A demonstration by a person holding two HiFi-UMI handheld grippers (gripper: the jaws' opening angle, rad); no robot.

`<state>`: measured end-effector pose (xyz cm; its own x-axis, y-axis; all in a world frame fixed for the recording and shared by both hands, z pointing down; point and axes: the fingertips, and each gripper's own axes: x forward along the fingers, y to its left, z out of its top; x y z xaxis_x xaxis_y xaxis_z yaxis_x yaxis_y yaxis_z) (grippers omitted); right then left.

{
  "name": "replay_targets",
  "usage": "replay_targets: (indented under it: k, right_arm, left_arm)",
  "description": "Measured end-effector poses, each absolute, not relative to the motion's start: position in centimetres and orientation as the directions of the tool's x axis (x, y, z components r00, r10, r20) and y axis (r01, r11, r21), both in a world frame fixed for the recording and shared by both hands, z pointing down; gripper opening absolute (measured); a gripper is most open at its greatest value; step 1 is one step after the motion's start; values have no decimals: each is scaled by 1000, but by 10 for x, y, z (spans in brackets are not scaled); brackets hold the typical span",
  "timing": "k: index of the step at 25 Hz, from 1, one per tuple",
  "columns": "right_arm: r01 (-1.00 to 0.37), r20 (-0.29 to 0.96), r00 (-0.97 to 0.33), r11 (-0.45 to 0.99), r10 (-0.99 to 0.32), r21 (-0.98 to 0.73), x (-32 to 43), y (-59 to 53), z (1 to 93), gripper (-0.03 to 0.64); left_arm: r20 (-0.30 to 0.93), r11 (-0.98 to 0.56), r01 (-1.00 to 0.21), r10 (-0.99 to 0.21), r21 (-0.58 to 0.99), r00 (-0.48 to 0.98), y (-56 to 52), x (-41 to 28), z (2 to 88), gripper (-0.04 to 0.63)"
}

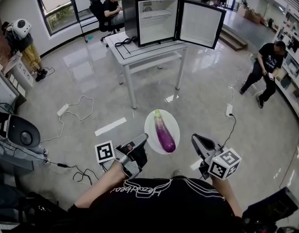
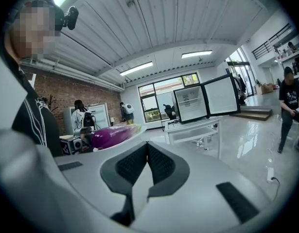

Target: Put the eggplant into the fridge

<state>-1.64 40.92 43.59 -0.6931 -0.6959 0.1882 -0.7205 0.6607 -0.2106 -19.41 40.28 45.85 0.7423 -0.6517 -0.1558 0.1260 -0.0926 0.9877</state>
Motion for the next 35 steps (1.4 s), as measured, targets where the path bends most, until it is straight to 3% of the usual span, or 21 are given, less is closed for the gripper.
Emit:
replay_targets:
  k: [26,35]
  right_arm:
    - [-699,133,-707,659,-694,-279,-11,397,451,6]
    - [-674,141,-731,676,-668,-298,10,327,454,6]
  left_arm:
    - [-139,-92,105,-662,990,737,397,-189,467,21]
    - [-124,-74,100,-674,992,729,333,-164,468,21]
